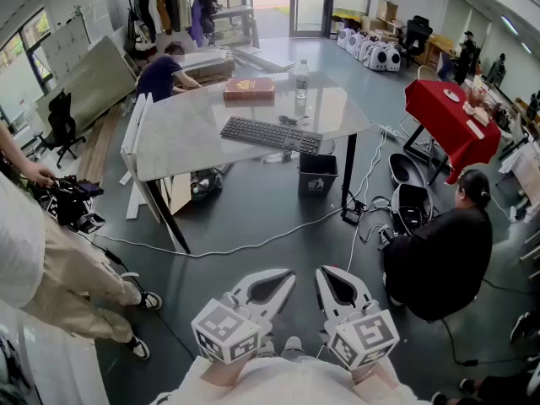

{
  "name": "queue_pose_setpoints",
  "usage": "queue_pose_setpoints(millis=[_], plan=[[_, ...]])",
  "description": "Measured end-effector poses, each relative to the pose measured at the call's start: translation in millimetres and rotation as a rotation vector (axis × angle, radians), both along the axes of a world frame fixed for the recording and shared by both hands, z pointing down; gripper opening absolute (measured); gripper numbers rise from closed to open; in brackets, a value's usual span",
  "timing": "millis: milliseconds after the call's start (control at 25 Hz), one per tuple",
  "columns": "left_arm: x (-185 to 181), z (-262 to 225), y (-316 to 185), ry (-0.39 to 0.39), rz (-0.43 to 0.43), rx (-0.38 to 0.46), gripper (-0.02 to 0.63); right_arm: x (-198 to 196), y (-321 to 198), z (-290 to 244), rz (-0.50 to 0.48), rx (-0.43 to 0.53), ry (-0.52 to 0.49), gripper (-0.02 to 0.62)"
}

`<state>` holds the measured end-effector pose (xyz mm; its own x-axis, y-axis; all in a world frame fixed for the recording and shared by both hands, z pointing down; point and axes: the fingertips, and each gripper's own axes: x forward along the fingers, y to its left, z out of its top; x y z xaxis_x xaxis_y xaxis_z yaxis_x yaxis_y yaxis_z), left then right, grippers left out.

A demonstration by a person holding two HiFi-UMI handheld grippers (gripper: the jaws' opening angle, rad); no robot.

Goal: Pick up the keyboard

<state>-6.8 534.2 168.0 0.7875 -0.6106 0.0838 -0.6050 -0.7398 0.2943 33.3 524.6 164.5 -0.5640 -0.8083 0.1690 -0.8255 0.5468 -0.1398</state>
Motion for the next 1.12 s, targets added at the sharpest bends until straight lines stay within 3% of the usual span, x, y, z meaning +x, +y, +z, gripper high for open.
queue_pose_setpoints(millis=[520, 800, 1120], plan=[[16, 4, -5, -0.021, -0.012, 0.002, 0.017, 7, -1, 1, -0.029, 0.012, 0.014, 0.029], [31, 6, -15, -0.009, -0.027, 0.013, 0.017, 29, -12, 1, -0.044, 0.023, -0.038, 0.032], [39, 33, -31, -0.012, -0.069, -0.043, 0.018, 50, -30, 29, -0.036, -0.026, -0.04, 0.032]])
